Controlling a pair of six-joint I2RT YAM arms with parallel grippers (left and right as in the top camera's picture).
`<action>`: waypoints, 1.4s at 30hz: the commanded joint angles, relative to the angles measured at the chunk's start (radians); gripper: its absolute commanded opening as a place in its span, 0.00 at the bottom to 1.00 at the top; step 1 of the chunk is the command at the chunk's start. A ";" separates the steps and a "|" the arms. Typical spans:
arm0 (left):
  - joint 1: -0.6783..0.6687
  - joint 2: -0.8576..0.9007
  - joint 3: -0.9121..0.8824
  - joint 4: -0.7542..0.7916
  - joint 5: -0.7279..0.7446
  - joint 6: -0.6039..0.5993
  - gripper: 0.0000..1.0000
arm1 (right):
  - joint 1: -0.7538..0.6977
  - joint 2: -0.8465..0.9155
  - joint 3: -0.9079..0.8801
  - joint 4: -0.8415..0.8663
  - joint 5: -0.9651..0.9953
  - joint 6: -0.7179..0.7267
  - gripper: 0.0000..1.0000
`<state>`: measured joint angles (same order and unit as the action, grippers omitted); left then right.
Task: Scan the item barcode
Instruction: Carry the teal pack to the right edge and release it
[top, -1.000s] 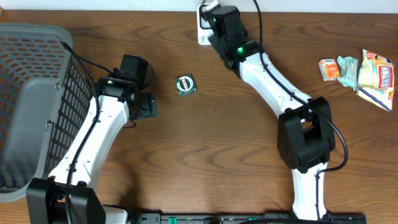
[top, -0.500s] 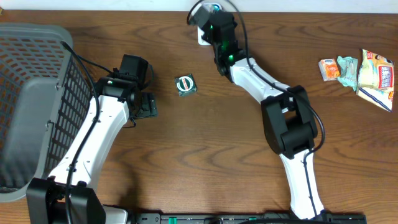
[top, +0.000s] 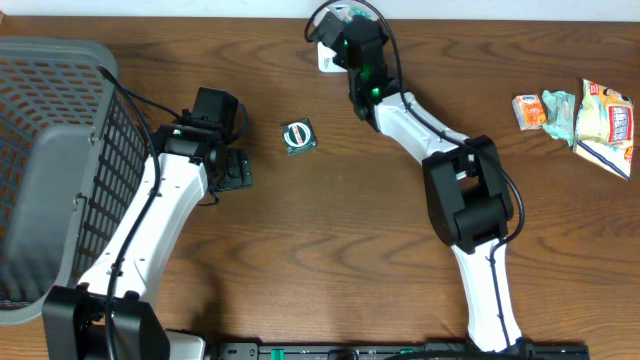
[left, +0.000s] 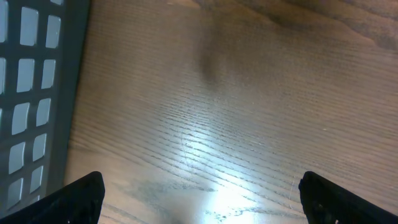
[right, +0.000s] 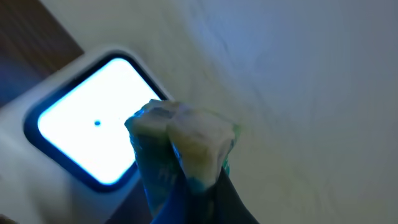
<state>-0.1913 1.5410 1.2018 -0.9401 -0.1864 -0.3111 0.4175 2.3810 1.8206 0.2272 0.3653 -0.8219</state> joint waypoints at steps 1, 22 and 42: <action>0.005 -0.013 0.004 -0.005 -0.009 -0.005 0.97 | -0.045 -0.107 0.011 -0.045 0.027 0.048 0.01; 0.005 -0.013 0.004 -0.005 -0.009 -0.005 0.98 | -0.612 -0.240 0.009 -0.911 0.109 0.695 0.12; 0.005 -0.013 0.004 -0.005 -0.009 -0.005 0.98 | -0.615 -0.240 0.009 -0.998 -0.916 0.811 0.99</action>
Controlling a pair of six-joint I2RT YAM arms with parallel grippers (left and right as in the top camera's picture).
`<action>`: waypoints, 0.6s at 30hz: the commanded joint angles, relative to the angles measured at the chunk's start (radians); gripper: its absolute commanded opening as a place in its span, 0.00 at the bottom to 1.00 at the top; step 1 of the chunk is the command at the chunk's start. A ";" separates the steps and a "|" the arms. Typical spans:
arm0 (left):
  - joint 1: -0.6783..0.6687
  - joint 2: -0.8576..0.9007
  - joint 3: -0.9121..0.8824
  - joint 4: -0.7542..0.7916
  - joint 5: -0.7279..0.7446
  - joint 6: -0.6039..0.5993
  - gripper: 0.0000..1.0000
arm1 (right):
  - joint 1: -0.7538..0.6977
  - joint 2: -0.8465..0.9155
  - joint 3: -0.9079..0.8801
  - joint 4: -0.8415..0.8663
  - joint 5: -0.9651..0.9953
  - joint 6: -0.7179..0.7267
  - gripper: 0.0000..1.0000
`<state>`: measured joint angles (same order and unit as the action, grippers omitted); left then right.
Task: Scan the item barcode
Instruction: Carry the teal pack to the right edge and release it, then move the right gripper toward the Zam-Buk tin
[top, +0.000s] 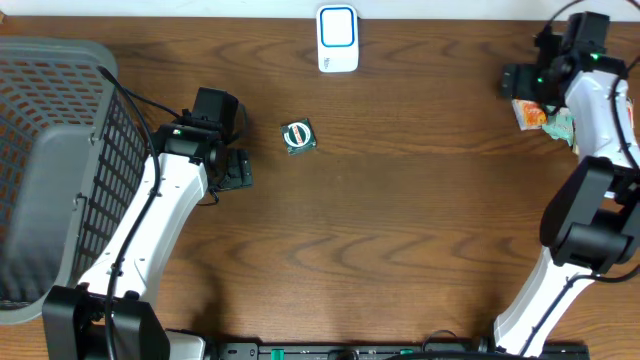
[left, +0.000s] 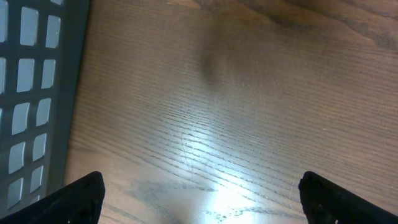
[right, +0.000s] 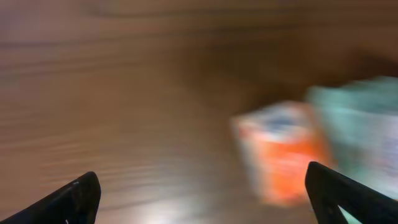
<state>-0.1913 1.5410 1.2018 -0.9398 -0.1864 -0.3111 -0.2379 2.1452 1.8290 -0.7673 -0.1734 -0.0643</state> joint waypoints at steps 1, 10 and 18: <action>0.005 -0.013 0.004 -0.005 -0.009 -0.005 0.98 | 0.053 -0.005 0.001 -0.003 -0.475 0.053 0.99; 0.005 -0.013 0.004 -0.005 -0.009 -0.005 0.98 | 0.258 0.000 0.001 0.008 -0.613 0.055 0.99; 0.005 -0.013 0.004 -0.005 -0.009 -0.005 0.98 | 0.521 0.017 0.001 0.106 -0.268 0.120 0.99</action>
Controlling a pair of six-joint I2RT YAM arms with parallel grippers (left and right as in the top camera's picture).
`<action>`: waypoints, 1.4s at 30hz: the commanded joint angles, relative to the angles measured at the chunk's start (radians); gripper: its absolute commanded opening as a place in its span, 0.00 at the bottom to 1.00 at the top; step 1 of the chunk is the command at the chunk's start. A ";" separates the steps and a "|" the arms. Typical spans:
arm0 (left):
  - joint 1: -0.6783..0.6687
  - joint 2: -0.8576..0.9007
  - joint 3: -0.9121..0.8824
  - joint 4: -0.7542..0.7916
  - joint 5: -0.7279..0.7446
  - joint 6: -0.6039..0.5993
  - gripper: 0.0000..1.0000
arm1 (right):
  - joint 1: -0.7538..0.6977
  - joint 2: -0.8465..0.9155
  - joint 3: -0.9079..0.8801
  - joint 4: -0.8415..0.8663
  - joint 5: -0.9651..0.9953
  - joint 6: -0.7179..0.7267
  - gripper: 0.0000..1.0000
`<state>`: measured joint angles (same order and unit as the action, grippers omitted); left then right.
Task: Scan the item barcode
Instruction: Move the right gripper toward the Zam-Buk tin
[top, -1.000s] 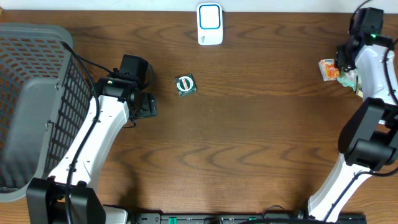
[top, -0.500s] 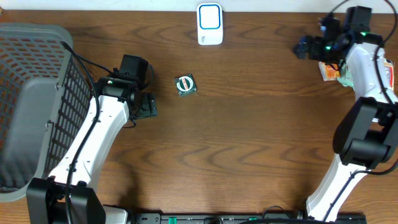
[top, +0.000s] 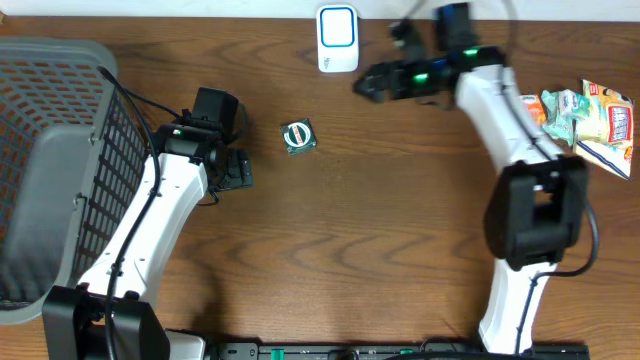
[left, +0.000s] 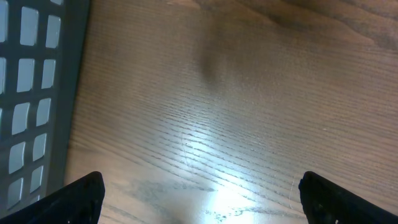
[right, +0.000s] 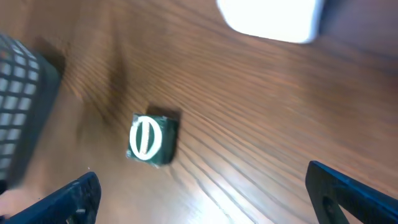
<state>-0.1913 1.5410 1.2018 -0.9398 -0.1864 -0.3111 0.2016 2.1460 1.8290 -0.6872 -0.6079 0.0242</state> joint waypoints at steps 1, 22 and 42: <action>0.005 -0.013 0.004 -0.005 -0.009 -0.005 0.98 | 0.112 0.019 0.001 0.042 0.207 0.032 0.99; 0.005 -0.013 0.004 -0.005 -0.009 -0.005 0.97 | 0.419 0.193 0.001 0.142 0.643 0.057 0.99; 0.005 -0.013 0.004 -0.005 -0.009 -0.005 0.98 | 0.420 0.196 -0.056 0.127 0.564 -0.014 0.83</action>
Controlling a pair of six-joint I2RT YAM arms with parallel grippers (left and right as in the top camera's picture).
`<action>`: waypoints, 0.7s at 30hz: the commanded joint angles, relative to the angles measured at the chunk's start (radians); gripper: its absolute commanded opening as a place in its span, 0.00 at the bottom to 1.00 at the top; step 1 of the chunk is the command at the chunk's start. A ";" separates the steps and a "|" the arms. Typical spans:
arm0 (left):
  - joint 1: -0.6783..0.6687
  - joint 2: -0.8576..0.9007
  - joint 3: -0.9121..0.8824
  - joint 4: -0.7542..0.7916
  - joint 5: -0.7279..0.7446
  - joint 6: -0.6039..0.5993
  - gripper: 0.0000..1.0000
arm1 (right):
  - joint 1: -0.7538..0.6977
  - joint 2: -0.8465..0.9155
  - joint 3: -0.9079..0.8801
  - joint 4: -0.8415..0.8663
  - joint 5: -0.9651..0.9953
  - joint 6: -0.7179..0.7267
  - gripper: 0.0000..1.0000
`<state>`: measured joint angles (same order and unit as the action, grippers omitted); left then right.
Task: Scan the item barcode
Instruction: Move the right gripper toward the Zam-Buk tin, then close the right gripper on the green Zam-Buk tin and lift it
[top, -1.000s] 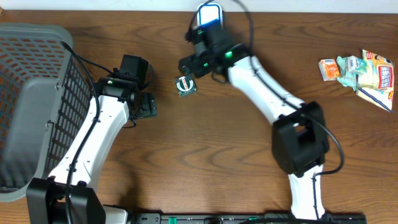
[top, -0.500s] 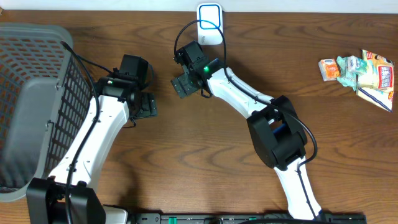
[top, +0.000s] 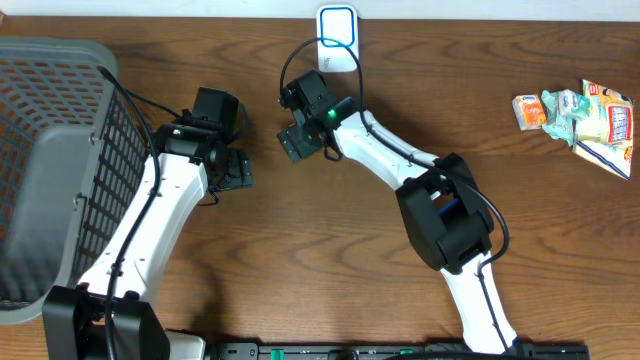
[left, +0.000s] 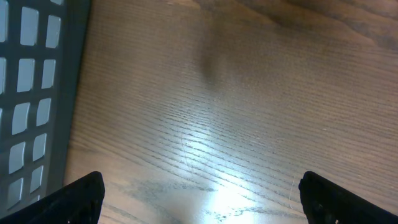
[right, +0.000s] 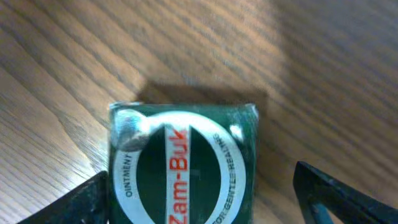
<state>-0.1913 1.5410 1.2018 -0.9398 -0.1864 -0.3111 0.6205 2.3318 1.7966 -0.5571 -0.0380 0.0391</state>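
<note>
A dark green Zam-Buk ointment box (right: 183, 171) lies flat on the wooden table, label up. My right gripper (right: 205, 199) is open and low over it, one finger at each side. The left finger (right: 87, 199) is at the box's edge, and the right finger (right: 336, 196) stands apart from it. In the overhead view the right gripper (top: 297, 140) covers most of the box. The white scanner (top: 338, 40) stands at the table's back edge. My left gripper (top: 237, 172) is open over bare wood, its fingers (left: 81, 199) holding nothing.
A grey mesh basket (top: 45, 150) fills the left side of the table, and its wall (left: 31, 93) shows in the left wrist view. Several snack packets (top: 575, 112) lie at the far right.
My right gripper was open near the scanner at the back of the table. It is now down over the green box, with fingers on both sides. The left arm has not moved.
My right gripper was shut on a pale packet in front of the scanner. Then it was open and empty beside the snack packets at the far right. Then it was back near the scanner, and now it straddles the green box. The left arm stayed still throughout.
</note>
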 joint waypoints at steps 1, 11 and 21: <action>0.005 -0.013 0.004 -0.005 -0.009 -0.005 0.98 | 0.001 0.010 -0.025 -0.004 -0.006 -0.029 0.79; 0.005 -0.013 0.004 -0.005 -0.009 -0.005 0.98 | 0.002 0.010 -0.025 0.002 0.013 -0.071 0.68; 0.005 -0.013 0.004 -0.005 -0.009 -0.005 0.98 | -0.007 -0.035 -0.023 -0.027 -0.036 0.011 0.56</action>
<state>-0.1913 1.5410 1.2018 -0.9398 -0.1864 -0.3111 0.6205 2.3325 1.7817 -0.5663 -0.0376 -0.0067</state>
